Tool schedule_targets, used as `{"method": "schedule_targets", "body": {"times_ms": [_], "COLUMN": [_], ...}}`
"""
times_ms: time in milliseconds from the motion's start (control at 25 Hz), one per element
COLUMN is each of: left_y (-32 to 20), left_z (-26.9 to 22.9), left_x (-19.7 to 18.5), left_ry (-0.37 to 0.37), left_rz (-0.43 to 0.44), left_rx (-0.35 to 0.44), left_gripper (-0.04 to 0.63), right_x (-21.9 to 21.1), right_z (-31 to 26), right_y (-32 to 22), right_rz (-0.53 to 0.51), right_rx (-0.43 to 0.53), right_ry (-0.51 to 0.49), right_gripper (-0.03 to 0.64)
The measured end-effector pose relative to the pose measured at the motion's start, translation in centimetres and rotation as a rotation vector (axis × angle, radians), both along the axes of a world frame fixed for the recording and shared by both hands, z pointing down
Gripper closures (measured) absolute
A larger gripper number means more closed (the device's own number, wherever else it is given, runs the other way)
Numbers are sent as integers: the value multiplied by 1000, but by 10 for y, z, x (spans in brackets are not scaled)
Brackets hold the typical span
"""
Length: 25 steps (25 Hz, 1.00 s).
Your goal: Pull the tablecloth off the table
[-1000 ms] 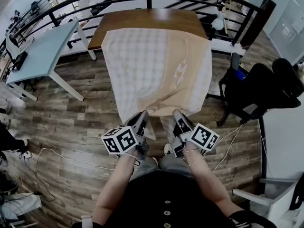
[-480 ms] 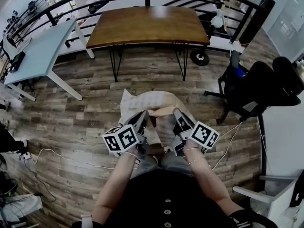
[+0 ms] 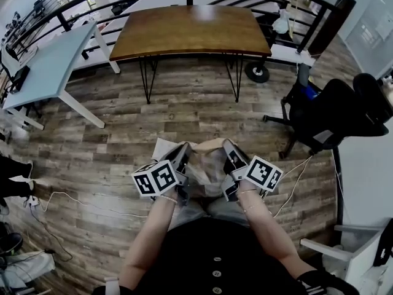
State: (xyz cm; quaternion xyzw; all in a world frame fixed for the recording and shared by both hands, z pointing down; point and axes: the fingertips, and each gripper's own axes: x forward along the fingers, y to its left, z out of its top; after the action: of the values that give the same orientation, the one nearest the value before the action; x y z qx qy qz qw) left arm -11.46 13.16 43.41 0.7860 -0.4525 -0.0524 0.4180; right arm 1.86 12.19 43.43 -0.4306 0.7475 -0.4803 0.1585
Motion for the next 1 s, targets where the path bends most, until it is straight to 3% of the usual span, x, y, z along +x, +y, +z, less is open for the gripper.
{"method": "schedule_targets", "body": {"times_ms": [1000], "left_y": [1], "left_z": [3], "left_x": [0], "left_ry": [-5], "left_rz": [-22], "left_rx": [-13], "left_gripper": [580], "right_x": [1], "right_z": [2], "right_y": [-4], "right_rz": [-22], "right_rx": [12], "right_ry": [5], "right_gripper": [591]}}
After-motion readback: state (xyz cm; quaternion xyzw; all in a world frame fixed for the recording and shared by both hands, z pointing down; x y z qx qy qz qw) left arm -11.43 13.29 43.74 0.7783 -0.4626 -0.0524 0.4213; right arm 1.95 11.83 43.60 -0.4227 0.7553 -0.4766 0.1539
